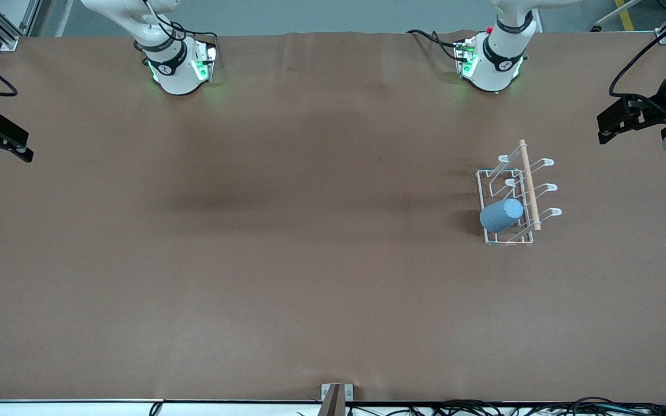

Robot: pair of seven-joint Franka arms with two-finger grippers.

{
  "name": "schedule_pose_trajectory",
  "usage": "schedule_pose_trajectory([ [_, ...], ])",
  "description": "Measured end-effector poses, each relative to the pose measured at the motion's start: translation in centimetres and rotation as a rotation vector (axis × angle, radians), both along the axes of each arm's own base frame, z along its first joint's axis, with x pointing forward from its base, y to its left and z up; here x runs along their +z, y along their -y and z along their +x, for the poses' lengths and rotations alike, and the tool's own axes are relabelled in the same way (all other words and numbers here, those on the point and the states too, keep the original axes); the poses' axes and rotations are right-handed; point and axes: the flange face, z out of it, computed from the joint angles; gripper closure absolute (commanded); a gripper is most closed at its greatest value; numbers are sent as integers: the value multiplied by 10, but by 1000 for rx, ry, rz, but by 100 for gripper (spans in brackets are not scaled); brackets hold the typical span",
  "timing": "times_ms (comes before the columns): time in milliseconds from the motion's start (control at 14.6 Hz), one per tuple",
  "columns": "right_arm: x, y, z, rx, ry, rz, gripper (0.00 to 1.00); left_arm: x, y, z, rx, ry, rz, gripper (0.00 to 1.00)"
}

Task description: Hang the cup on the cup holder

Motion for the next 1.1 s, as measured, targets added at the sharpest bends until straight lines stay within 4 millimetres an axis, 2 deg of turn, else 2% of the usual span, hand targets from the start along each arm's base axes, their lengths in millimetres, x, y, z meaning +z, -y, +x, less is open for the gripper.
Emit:
schedule_pose_trajectory([
  [205, 0, 1, 0, -2, -1, 0, 0, -10, -17, -6, 36, 22, -47, 0],
  [479, 0, 1, 0, -2, -1, 0, 0, -25, -21, -44, 52, 5, -38, 0],
  [616, 0, 1, 0, -2, -1, 0, 0, -29, -20, -55, 52, -3, -31, 0],
  [1096, 0, 1, 0, -2, -2, 0, 0, -29, -19, -55, 11, 10, -33, 0],
])
